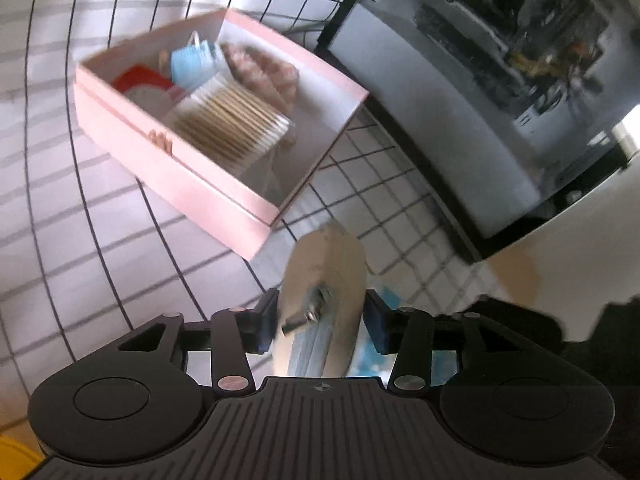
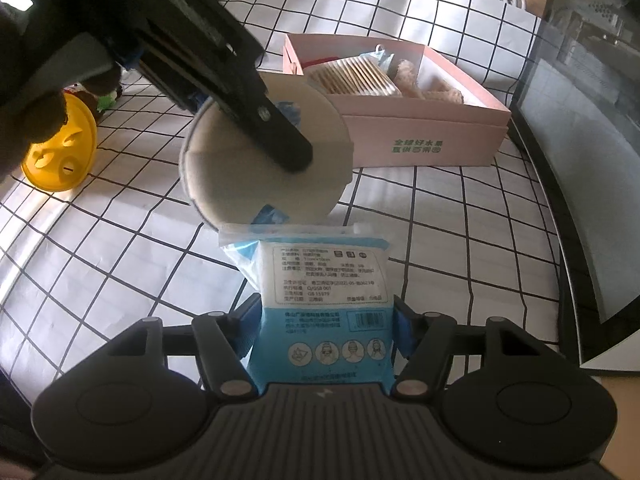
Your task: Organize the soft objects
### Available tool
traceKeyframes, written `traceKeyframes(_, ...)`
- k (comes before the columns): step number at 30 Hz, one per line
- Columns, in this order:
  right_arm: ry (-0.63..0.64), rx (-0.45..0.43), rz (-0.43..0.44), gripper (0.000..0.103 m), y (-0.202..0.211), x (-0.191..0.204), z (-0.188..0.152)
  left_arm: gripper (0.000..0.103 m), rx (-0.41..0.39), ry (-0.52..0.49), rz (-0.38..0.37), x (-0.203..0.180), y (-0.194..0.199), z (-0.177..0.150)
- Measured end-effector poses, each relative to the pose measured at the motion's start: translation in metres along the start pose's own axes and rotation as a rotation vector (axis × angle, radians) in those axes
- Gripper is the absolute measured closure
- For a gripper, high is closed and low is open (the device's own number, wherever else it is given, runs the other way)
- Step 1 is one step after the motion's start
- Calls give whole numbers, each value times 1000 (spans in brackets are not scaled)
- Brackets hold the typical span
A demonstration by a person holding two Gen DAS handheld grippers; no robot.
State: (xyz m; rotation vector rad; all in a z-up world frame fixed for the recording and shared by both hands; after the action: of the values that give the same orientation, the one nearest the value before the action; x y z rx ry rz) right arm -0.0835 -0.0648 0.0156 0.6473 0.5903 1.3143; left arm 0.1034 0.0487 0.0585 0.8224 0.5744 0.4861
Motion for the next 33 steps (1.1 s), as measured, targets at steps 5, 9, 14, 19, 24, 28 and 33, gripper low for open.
traceKeyframes(5, 27, -32, 4, 39, 11, -7, 1, 57, -44, 19, 110, -14, 0, 0)
traceKeyframes(9, -16, -54, 58, 39, 22, -21, 8, 58, -90, 26, 186, -21, 4, -6)
traceKeyframes(14, 29, -5, 67, 39, 11, -21, 11, 58, -103, 49, 240, -23, 12, -16)
traceKeyframes(19, 36, 30, 81, 45, 1, -14, 18, 58, -118, 75, 270, -19, 15, -13)
traceKeyframes(24, 53, 44, 178, 48, -2, 9, 25, 59, -151, 141, 358, -3, 29, -21)
traceKeyframes(28, 105, 37, 221, 47, -14, 36, 32, 59, -172, 234, 457, 23, 55, -38)
traceKeyframes(33, 150, 22, 204, 47, -21, 53, 41, 59, -194, 293, 462, 24, 80, -59)
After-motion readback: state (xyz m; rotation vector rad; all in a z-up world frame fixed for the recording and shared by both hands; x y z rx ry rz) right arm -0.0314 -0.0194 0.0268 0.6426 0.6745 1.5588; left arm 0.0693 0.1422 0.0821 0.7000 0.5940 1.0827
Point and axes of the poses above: each gripper's, at about its wrist camera, not at the fingertips, and y roughly against the way its jaws point, x to its left, z to its top, the point moved 1 cm from there along -y, roughly the way its jaws point, and after that the axes turned 14 degrees about -y, right-handed, at the moved point
